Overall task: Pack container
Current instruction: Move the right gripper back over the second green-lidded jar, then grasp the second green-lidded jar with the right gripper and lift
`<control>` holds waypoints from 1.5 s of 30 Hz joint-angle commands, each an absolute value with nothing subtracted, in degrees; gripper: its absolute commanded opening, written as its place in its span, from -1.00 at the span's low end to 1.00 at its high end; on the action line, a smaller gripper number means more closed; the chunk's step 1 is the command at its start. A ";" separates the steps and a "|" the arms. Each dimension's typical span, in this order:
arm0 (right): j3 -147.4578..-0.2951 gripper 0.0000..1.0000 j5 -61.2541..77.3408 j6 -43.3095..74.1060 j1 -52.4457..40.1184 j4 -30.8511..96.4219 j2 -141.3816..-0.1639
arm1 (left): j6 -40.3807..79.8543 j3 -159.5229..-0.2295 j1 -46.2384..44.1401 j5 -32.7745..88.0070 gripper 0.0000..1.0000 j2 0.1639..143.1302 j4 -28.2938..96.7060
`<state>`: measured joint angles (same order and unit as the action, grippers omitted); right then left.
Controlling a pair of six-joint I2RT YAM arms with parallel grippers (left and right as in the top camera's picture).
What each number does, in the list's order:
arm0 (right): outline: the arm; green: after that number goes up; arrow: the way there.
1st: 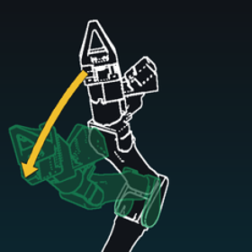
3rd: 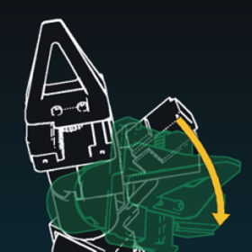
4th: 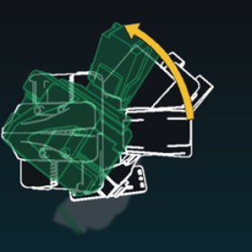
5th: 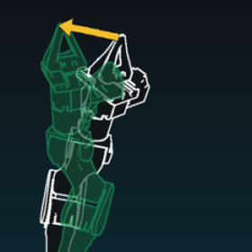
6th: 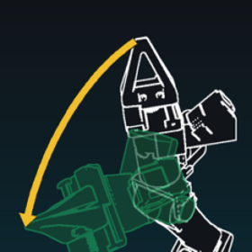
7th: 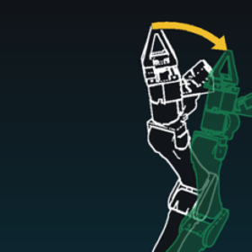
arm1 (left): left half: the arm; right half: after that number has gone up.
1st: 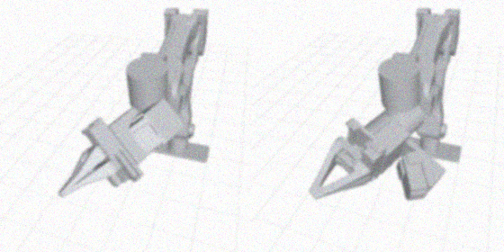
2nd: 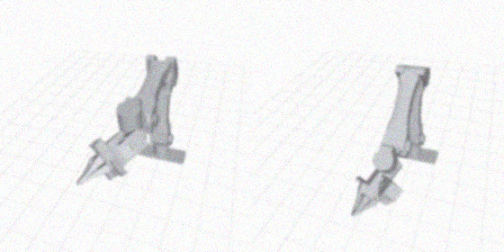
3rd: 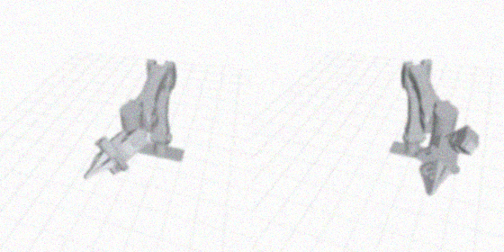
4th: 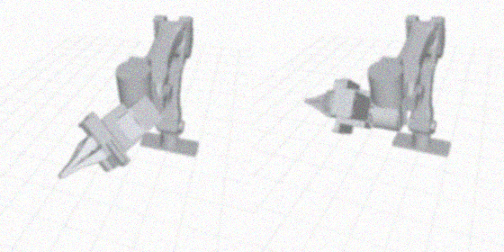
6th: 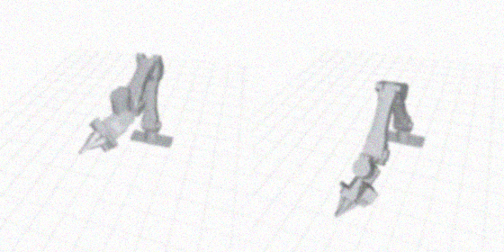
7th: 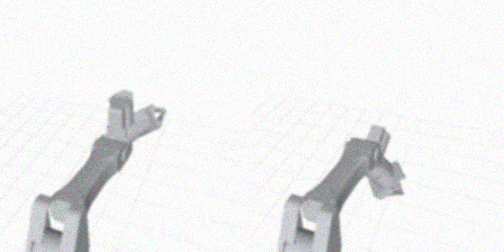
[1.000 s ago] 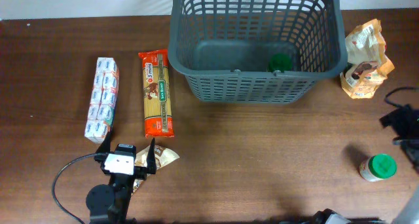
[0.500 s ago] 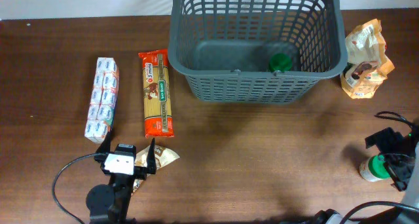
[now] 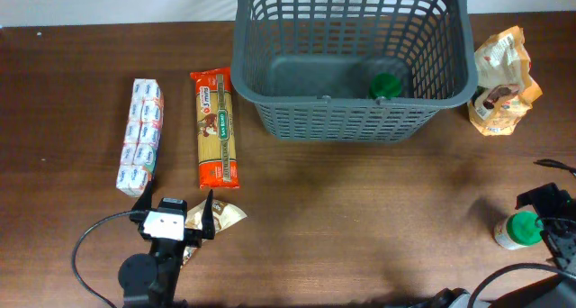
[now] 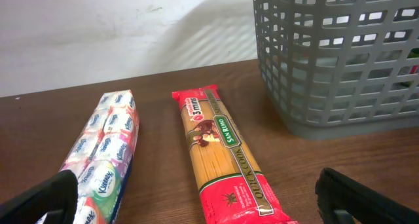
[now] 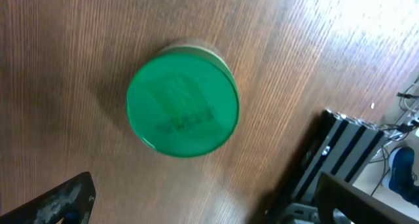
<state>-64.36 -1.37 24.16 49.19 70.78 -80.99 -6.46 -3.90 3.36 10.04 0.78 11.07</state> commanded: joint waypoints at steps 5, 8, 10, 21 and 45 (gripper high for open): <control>-63.92 0.97 -0.62 23.83 48.99 68.53 -83.00 | -7.40 -3.42 3.27 9.65 0.98 0.30 10.90; -63.90 0.97 -0.62 23.86 48.99 68.40 -84.44 | -7.40 -3.42 3.27 9.65 0.98 0.30 10.90; -63.90 0.97 -0.60 24.03 48.99 68.36 -85.54 | -7.40 -3.42 3.27 9.65 0.98 0.30 10.90; -63.90 0.97 -0.62 25.78 48.97 66.02 -88.88 | -7.40 -3.42 3.27 9.65 0.99 0.30 10.90; -63.16 0.97 -0.62 27.55 46.78 62.30 -89.54 | -7.40 -3.42 3.27 9.65 0.98 0.30 10.90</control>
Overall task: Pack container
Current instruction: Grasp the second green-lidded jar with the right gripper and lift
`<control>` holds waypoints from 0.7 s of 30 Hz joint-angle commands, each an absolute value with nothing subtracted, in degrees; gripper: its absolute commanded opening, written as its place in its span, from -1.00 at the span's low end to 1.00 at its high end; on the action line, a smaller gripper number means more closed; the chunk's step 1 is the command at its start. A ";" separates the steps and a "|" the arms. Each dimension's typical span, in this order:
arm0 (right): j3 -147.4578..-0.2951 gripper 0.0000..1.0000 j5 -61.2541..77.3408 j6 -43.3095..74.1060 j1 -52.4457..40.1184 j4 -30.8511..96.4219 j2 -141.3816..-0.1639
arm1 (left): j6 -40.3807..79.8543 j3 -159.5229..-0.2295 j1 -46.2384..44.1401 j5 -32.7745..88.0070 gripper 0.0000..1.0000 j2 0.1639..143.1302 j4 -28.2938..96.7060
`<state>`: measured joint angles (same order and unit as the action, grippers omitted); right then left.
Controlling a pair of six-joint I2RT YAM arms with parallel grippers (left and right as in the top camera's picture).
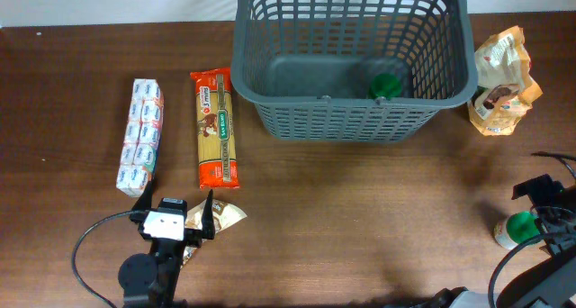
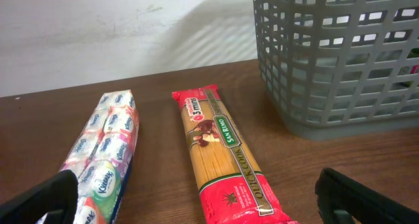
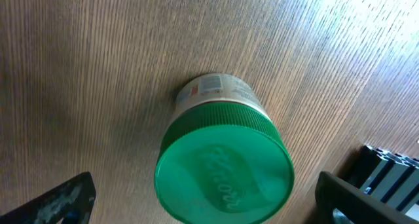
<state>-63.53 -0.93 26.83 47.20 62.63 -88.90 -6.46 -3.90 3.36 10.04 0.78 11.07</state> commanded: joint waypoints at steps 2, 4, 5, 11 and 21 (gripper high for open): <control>-63.16 0.97 -0.62 27.94 46.78 62.15 -89.54 | -7.40 -3.42 3.27 9.65 0.98 0.30 10.90; -63.16 0.97 -0.62 27.94 46.78 62.15 -89.54 | -7.40 -3.42 3.27 9.65 0.99 0.30 10.90; -63.16 0.97 -0.64 27.92 46.78 62.15 -89.54 | -7.40 -3.42 3.27 9.65 0.98 0.30 10.90; -63.13 0.97 -0.64 27.94 46.78 62.13 -89.86 | -7.40 -3.42 3.27 9.65 0.98 0.30 10.90; -62.24 0.97 -0.67 27.92 46.78 61.41 -94.24 | -7.40 -3.42 3.27 9.65 0.99 0.30 10.90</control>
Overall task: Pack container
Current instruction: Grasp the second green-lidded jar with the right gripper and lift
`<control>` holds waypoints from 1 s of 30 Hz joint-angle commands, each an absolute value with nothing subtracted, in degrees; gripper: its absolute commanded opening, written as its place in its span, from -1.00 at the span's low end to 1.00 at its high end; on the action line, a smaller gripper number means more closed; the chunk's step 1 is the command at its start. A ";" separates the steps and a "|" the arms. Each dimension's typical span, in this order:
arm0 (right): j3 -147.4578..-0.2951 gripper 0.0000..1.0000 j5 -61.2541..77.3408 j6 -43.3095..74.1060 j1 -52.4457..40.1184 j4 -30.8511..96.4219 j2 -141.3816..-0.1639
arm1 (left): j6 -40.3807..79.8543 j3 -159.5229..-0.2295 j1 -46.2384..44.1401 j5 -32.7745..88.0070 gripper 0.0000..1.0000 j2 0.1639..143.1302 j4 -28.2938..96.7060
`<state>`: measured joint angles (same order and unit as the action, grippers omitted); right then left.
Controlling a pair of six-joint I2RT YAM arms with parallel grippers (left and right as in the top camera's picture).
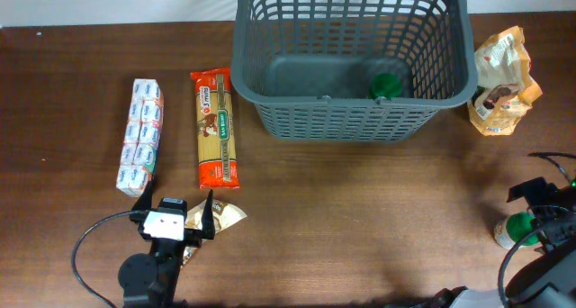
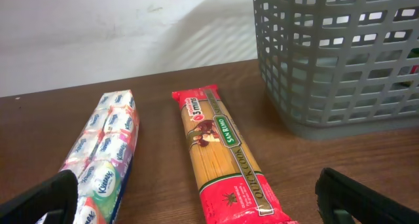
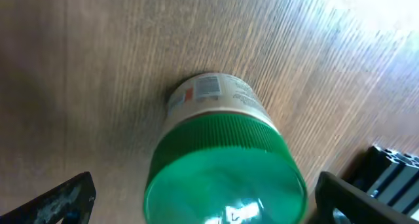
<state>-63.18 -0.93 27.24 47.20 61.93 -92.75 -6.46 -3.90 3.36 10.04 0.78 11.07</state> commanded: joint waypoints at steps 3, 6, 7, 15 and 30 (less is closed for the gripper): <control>-61.65 0.97 -0.69 27.88 46.78 59.94 -94.87 | -7.40 -3.42 3.27 9.65 0.99 0.30 10.90; -59.96 0.98 -0.64 27.66 46.78 57.91 -94.98 | -7.40 -3.42 3.27 9.65 0.99 0.30 10.90; -59.11 0.97 -0.67 27.66 46.78 57.04 -94.98 | -7.40 -3.42 3.27 9.65 0.98 0.30 10.90; -53.56 0.97 -0.67 27.24 46.78 52.14 -94.98 | -7.40 -3.42 3.27 9.65 0.99 0.30 10.90; -53.49 0.97 -0.67 26.55 46.78 50.48 -95.04 | -7.40 -3.42 3.27 9.65 0.98 0.30 10.90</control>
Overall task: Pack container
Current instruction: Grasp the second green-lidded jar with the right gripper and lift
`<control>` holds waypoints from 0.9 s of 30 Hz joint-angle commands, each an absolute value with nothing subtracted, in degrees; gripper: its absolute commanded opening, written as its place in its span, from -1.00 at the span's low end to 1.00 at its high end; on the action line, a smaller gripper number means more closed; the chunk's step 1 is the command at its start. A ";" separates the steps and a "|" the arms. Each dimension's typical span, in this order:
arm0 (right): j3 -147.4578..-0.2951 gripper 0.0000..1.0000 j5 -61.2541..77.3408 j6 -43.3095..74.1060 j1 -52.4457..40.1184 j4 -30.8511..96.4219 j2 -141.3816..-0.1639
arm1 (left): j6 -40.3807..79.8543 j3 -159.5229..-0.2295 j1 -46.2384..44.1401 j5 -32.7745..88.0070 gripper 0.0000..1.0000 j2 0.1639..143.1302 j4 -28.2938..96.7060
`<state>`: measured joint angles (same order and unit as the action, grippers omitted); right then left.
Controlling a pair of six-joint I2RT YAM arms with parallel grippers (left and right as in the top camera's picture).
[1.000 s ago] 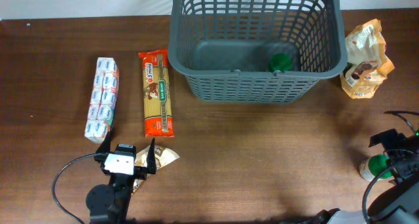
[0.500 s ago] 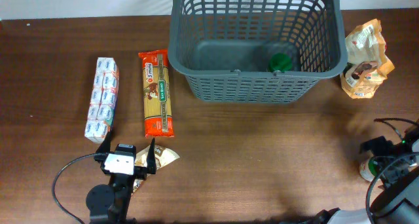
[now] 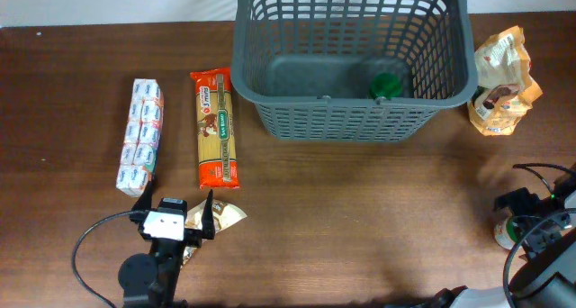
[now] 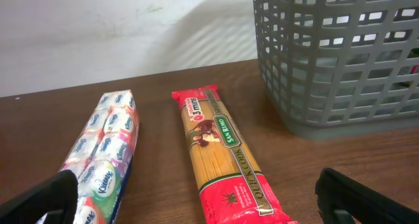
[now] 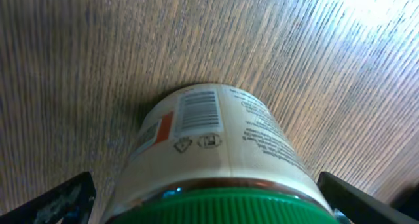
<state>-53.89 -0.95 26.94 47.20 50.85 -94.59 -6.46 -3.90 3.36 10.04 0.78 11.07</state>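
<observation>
The grey basket [image 3: 353, 119] stands at the back with a green-capped item [image 3: 387, 85] inside. A white jar with a green lid [image 5: 216, 139] stands near the right front edge, and it also shows as the jar [image 3: 508, 231] from overhead. My right gripper [image 5: 211, 207] is open, its fingers on either side of the jar's top. A tissue pack [image 3: 141, 137] and a spaghetti pack [image 4: 219, 158] lie at the left. My left gripper [image 4: 196, 203] is open and low near the spaghetti's end.
A tan snack bag [image 3: 504, 69] lies right of the basket. A small foil packet [image 3: 225, 218] sits beside the left gripper [image 3: 176, 206]. Cables trail from both arms along the front edge. A white wall [image 4: 118, 34] rises behind the table.
My right gripper is lower and closer on the jar. The label now fills the wrist view and the lid sits between the fingers. The left arm and the packs have not moved.
My right gripper was first above the jar, looking straight down on the green lid. Then it saw the jar from the side at an angle, and later closer still. Now its open fingers flank the jar. The left arm stayed still throughout.
</observation>
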 commanded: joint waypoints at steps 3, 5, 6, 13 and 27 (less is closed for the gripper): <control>-53.49 0.97 -0.64 26.55 46.78 50.17 -95.61 | -7.40 -3.42 3.27 9.65 0.99 0.30 10.90; -53.49 0.97 -0.62 26.52 46.78 50.15 -96.55 | -7.40 -3.42 3.27 9.65 0.99 0.30 10.90; -53.49 0.98 -0.60 26.37 46.78 50.13 -96.97 | -7.40 -3.42 3.27 9.65 0.99 0.30 10.90; -53.49 0.99 -0.60 26.37 46.78 50.13 -99.11 | -7.40 -3.42 3.27 9.65 0.99 0.30 10.90; -54.26 -0.92 -0.60 26.39 46.78 51.64 -99.04 | -7.40 -3.42 3.27 9.65 0.99 0.30 10.90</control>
